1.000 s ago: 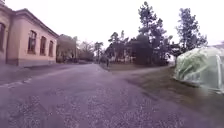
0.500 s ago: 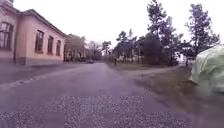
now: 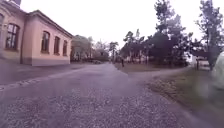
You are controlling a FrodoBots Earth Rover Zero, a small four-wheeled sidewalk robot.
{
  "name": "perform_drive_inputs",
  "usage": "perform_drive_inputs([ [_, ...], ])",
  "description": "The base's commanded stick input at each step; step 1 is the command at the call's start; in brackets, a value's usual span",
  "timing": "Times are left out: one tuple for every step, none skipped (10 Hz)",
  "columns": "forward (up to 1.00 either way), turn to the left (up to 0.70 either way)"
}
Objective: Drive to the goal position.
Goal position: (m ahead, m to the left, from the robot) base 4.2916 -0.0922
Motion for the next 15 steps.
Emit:
perform_drive_inputs([
  [1.00, 0.00],
  [1.00, 0.00],
  [1.00, 0.00],
  [1.00, 0.00],
  [1.00, 0.00],
  [1.00, 0.00],
  [1.00, 0.00],
  [1.00, 0.00],
  [1.00, 0.00],
  [1.00, 0.00],
  [1.00, 0.00],
  [1.00, 0.00],
  [1.00, 0.00],
  [1.00, 0.00],
  [1.00, 0.00],
])
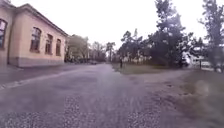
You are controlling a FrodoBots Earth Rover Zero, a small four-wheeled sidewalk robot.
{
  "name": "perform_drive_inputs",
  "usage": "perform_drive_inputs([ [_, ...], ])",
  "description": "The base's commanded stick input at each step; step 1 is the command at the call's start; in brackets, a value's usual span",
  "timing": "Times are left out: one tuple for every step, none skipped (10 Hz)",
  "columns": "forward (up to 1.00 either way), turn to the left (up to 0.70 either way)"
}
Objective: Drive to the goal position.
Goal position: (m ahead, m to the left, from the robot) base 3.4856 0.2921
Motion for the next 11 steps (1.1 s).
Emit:
perform_drive_inputs([
  [1.00, 0.00],
  [1.00, 0.00],
  [1.00, 0.02],
  [1.00, 0.25],
  [1.00, 0.40],
  [1.00, 0.40],
  [1.00, 0.40],
  [1.00, 0.35],
  [1.00, 0.08],
  [1.00, 0.00],
  [1.00, 0.00],
])
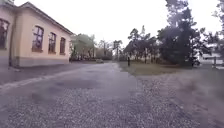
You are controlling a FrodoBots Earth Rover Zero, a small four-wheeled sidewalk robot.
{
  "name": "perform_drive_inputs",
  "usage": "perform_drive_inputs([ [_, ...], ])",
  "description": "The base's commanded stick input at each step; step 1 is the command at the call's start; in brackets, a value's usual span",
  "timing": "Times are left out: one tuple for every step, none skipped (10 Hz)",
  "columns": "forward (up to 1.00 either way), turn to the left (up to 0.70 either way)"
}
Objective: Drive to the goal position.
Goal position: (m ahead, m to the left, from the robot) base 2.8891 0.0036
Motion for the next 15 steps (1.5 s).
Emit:
perform_drive_inputs([
  [1.00, 0.00],
  [1.00, 0.00],
  [1.00, 0.00],
  [1.00, 0.00],
  [1.00, 0.01],
  [1.00, 0.13],
  [1.00, 0.24],
  [1.00, 0.35],
  [1.00, 0.40],
  [1.00, 0.10],
  [1.00, 0.00],
  [1.00, 0.00],
  [1.00, 0.00],
  [1.00, 0.00],
  [1.00, 0.00],
])
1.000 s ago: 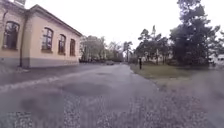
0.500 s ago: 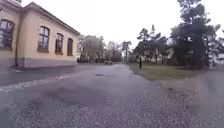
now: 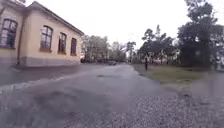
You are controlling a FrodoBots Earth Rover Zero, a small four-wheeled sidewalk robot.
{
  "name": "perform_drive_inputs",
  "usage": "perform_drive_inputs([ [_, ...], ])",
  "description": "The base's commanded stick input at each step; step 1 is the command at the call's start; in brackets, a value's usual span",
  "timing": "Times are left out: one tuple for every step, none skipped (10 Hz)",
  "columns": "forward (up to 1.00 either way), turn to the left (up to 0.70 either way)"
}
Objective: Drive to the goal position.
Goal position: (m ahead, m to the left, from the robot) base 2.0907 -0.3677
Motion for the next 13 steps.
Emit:
perform_drive_inputs([
  [1.00, 0.00],
  [1.00, 0.00],
  [1.00, 0.00],
  [1.00, 0.00],
  [1.00, 0.00],
  [1.00, 0.00],
  [1.00, 0.00],
  [1.00, 0.00],
  [1.00, 0.00],
  [1.00, 0.00],
  [1.00, 0.00],
  [1.00, 0.00],
  [1.00, 0.00],
])
